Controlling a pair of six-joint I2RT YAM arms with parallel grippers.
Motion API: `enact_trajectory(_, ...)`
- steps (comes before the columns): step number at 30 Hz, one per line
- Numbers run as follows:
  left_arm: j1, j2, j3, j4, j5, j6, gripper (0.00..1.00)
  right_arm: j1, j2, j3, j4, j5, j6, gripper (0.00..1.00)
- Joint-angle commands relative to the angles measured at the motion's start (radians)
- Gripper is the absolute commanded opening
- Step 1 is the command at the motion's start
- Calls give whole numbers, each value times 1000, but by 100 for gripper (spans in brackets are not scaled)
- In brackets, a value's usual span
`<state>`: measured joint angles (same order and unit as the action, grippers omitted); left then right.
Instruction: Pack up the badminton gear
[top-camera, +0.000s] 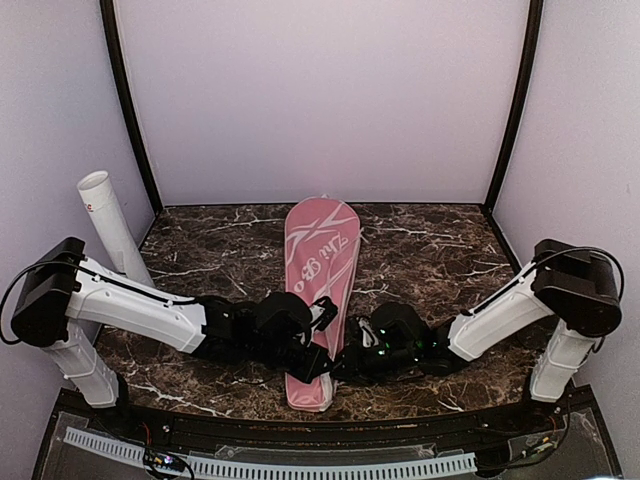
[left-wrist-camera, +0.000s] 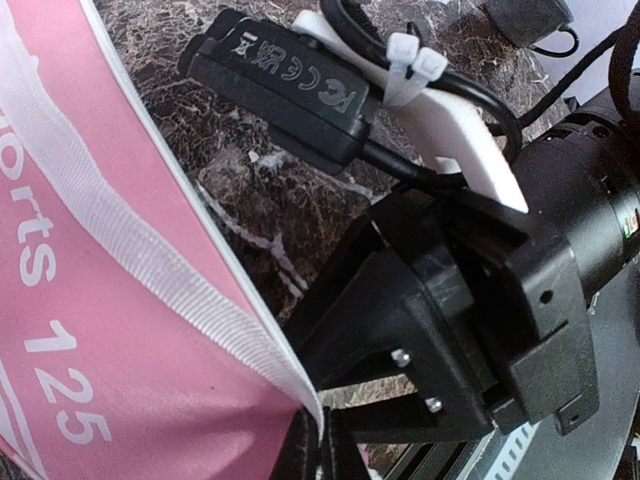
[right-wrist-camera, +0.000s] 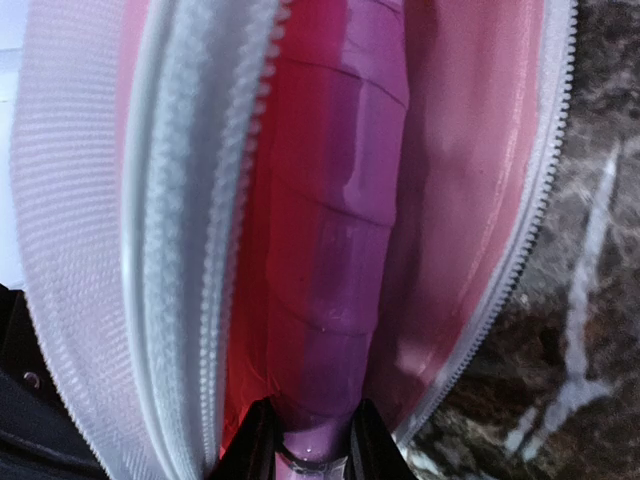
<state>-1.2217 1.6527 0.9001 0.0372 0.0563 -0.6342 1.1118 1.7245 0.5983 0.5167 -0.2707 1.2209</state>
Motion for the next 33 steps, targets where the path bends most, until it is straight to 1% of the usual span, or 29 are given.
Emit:
enact_trajectory(1,-20,-34,-11,53,113,-10,0,-30,33,68,183,54,-42,7)
enact_trajectory(10,-21,-30,-10,69,124,-15,0,-33,78,99,191,61,-62,7)
enact_trajectory(23,-19,-27,-6,89,143,-19,0,-42,116,161,220,70,-125,10)
enact_trajectory(27,-19,-29,-7,93,145,-19,0,-48,124,162,244,71,-140,14)
enact_trajectory(33,-19,-27,-5,108,157,-19,0,-52,153,178,287,36,-156,23)
